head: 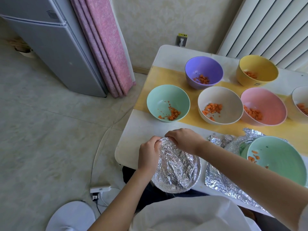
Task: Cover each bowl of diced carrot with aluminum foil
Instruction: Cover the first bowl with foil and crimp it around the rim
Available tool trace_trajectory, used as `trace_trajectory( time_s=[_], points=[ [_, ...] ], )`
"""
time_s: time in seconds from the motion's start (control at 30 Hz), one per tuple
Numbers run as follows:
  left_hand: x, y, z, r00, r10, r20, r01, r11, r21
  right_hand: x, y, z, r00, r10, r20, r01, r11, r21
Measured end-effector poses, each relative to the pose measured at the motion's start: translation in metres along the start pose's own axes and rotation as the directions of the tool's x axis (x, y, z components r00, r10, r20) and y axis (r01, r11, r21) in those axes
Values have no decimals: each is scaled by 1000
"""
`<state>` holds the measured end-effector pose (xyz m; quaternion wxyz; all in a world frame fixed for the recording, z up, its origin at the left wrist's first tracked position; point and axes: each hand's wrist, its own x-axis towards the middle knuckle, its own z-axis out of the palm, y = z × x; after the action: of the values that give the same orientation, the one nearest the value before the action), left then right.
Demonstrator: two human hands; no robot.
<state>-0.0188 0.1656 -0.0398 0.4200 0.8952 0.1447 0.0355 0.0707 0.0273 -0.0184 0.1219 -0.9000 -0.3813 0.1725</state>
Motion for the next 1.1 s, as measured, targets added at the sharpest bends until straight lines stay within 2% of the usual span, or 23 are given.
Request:
trace_trajectory(
  time_s=[0.1, 0.27, 0.37, 0.47, 0.7, 0.77, 0.9, 1.0, 1.1],
  points=[
    [-1, 2, 2, 1000, 11, 3, -11, 1000, -19, 3, -6, -1, 1000, -27, 6, 27, 1000, -8],
    [-3, -2, 3, 1000, 7, 24, -7, 999, -31, 3, -9, 3, 998, -32, 45, 39, 986, -162],
    [-4, -4, 3, 1000, 20, 22, -19, 1000, -23, 1, -4, 6, 997, -76, 23, 78, 988, -134],
    [-4, -5, 4, 1000, 20, 20, -20, 1000, -12, -4, 0, 5, 1000, -31, 1, 31, 998, -55],
    [-1, -2, 3, 992, 57, 113, -56, 998, -17, -9, 5, 4, 1000, 15, 26, -12, 995, -102],
    [2, 0, 4, 983, 68, 168, -63, 998, -31, -12, 8, 4, 999, 33, 22, -32, 998, -50],
    [5, 2, 4, 984, 58, 171, -56, 998, -22, -25, 12, 5, 992, 124, -10, -119, 970, 211],
    [6, 4, 3, 983, 59, 171, -59, 998, -5, -36, 17, 7, 979, 203, 6, -198, 949, 244],
    [7, 6, 4, 982, 64, 176, -67, 998, 7, -36, 18, 8, 974, 224, -13, -214, 943, 254]
  ],
)
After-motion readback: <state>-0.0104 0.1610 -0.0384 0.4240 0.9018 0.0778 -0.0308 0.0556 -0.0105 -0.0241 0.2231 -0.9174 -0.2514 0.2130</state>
